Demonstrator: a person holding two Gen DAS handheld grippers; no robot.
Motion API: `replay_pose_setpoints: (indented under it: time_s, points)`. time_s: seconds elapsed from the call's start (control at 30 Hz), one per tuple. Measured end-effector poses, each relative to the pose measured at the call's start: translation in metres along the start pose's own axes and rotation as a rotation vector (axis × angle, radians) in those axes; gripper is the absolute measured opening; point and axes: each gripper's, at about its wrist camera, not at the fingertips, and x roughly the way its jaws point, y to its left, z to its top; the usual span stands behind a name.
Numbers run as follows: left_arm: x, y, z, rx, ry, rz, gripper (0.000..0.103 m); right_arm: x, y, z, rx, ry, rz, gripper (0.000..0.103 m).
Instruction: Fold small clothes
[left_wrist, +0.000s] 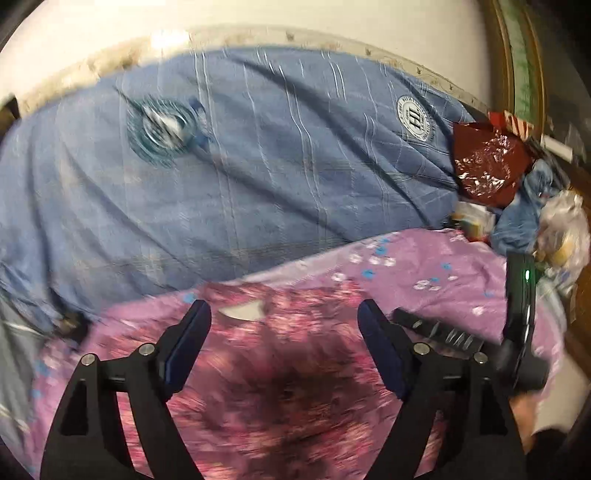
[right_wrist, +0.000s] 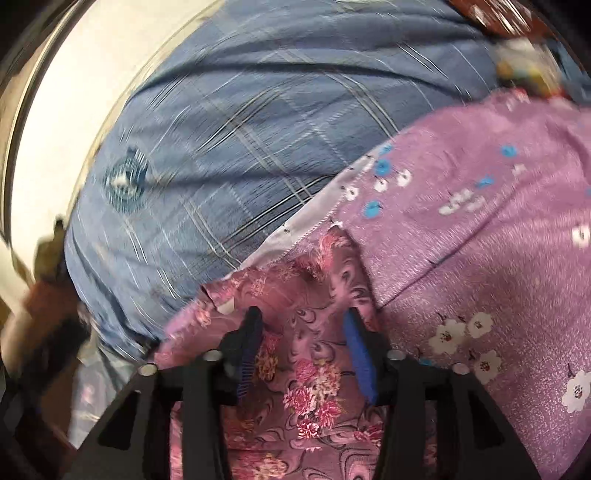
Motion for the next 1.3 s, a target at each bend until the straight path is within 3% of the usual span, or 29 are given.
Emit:
replay_pose_setpoints:
  time_s: [0.17, 0.33, 0.43, 0.53, 0.63, 0.7, 0.73, 0.77, 0.8, 0.87, 0.93, 1.0, 1.13, 1.23, 1.3]
  points:
    - [-0.025, 0.078, -0.018, -0.169, -0.037, 0.133, 0.09, 0.007, 0.002, 0.001, 0.0, 0.064, 0.048, 0.063]
    - [0.013, 0.165, -0.058, -0.322, 0.126, 0.363, 0.09, 0.026, 0.0, 0.007, -0.001, 0.073, 0.005, 0.063]
    - [0.036, 0.2, -0.086, -0.418, 0.219, 0.378, 0.089, 0.04, -0.008, 0.012, 0.046, 0.083, 0.01, 0.062]
    - [0.06, 0.217, -0.104, -0.438, 0.318, 0.424, 0.089, 0.058, -0.005, 0.012, 0.051, 0.099, -0.017, 0.062]
    - [0.086, 0.216, -0.121, -0.405, 0.441, 0.42, 0.09, 0.081, 0.004, 0.008, 0.034, 0.153, -0.031, 0.06]
    - [0.093, 0.206, -0.126, -0.341, 0.457, 0.428, 0.09, 0.092, 0.016, 0.002, -0.032, 0.167, -0.085, 0.054]
    - [0.092, 0.204, -0.125, -0.314, 0.453, 0.432, 0.09, 0.093, 0.022, 0.0, -0.072, 0.16, -0.112, 0.047]
    - [0.091, 0.203, -0.123, -0.297, 0.46, 0.431, 0.09, 0.093, 0.027, -0.002, -0.114, 0.16, -0.139, 0.018]
    - [0.088, 0.204, -0.122, -0.29, 0.46, 0.421, 0.086, 0.092, 0.03, -0.003, -0.144, 0.169, -0.141, 0.008]
    - [0.084, 0.206, -0.12, -0.305, 0.461, 0.381, 0.069, 0.08, 0.032, 0.0, -0.146, 0.126, -0.114, 0.008]
    - [0.08, 0.209, -0.12, -0.346, 0.468, 0.311, 0.046, 0.064, 0.036, 0.005, -0.163, 0.073, -0.098, 0.008]
    - [0.074, 0.207, -0.12, -0.355, 0.463, 0.263, 0.033, 0.05, 0.039, 0.009, -0.176, 0.027, -0.098, 0.008]
    - [0.062, 0.196, -0.115, -0.271, 0.453, 0.305, 0.029, 0.028, 0.037, 0.014, -0.202, -0.021, -0.109, 0.008]
    - [0.063, 0.201, -0.118, -0.28, 0.469, 0.322, 0.029, 0.045, 0.023, 0.011, -0.219, 0.059, -0.247, 0.011]
    - [0.06, 0.202, -0.114, -0.313, 0.44, 0.303, 0.03, 0.055, 0.007, 0.011, -0.171, 0.127, -0.298, 0.023]
